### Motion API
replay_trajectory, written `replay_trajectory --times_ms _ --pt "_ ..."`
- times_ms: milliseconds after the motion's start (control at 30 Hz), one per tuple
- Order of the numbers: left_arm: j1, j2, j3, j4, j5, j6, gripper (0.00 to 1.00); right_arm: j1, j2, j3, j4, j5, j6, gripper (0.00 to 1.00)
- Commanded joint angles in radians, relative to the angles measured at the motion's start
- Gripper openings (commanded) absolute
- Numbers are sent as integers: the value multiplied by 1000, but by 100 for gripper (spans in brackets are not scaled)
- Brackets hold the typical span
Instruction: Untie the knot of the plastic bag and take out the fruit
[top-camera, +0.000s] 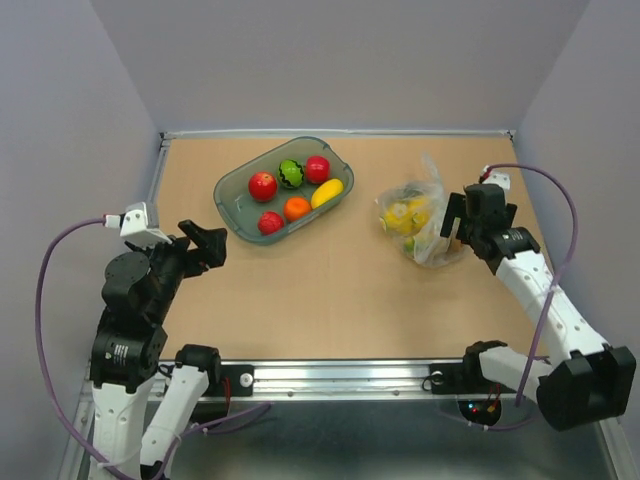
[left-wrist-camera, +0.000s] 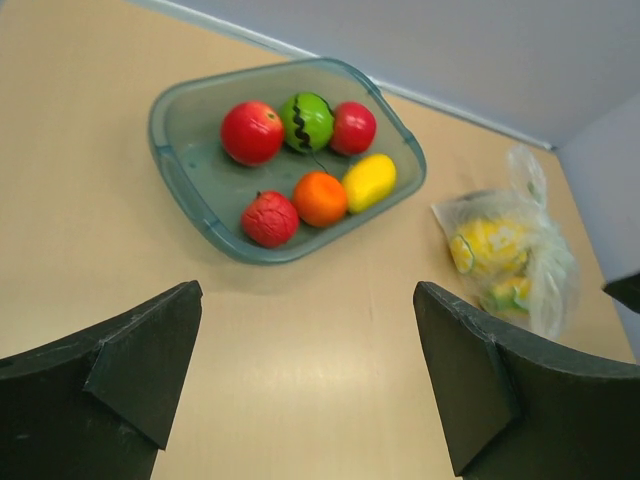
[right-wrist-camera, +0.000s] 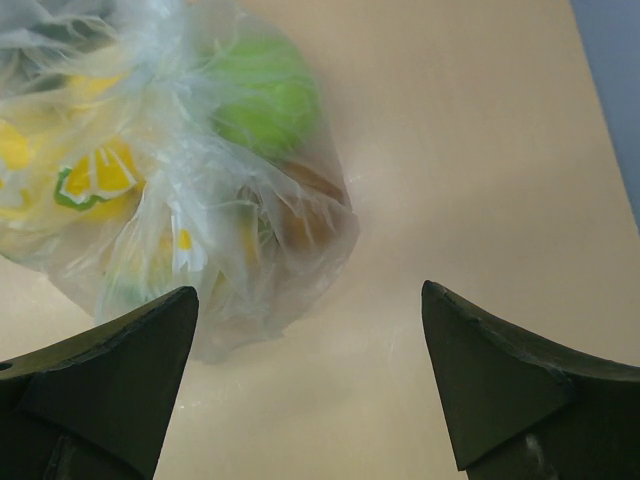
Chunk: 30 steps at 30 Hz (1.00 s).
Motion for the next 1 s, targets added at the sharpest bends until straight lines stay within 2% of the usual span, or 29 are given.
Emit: replay_trajectory --times_ms 0,167,333,400,433,533,567,633,667,700,733,833,967 --pt "-54 -26 -34 25 96 -26 99 4 85 40 131 -41 -49 96" --pt "-135 -26 -52 16 119 -39 99 -7 208 29 247 -131 -78 95" --pt "-157 -7 -72 34 145 -42 99 -13 303 23 290 -189 -91 95" --pt "-157 2 -100 57 169 -42 99 -14 326 15 294 -211 -111 86" --pt "-157 14 -109 85 185 -48 99 -15 328 3 291 -234 -117 74" --pt "-157 48 -122 125 270 -62 99 -14 282 2 248 -286 -108 48" --pt "-157 71 -121 152 293 -81 99 -15 261 -6 234 -330 -77 35" --pt "-159 88 -140 207 321 -98 99 -11 187 -26 202 -369 -42 21" --pt "-159 102 -146 227 323 -109 99 -13 164 -44 192 -413 -4 8" --pt "-160 112 -151 240 312 -118 99 -11 147 -70 179 -444 7 3" --pt "-168 143 -145 260 314 -125 99 -8 115 -81 142 -514 20 1" --pt "-206 191 -125 313 298 -163 99 7 37 -142 85 -590 72 1" --pt "-350 296 -122 381 185 -192 99 25 -69 -221 79 -702 173 1"
